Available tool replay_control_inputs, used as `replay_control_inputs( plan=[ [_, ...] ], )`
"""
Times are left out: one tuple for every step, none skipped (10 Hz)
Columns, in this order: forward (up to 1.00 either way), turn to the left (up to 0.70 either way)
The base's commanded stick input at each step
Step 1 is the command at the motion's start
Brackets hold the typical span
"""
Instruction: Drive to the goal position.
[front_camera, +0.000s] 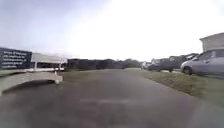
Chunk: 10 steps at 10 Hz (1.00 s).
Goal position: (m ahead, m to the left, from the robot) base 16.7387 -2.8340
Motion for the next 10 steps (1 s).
replay_control_inputs(
  plan=[
    [1.0, 0.0],
    [1.0, 0.0],
    [1.0, 0.0],
    [1.0, 0.0],
    [1.0, 0.0],
    [1.0, 0.0],
    [1.0, 0.0],
    [1.0, 0.0],
    [1.0, 0.0],
    [1.0, 0.0]
  ],
)
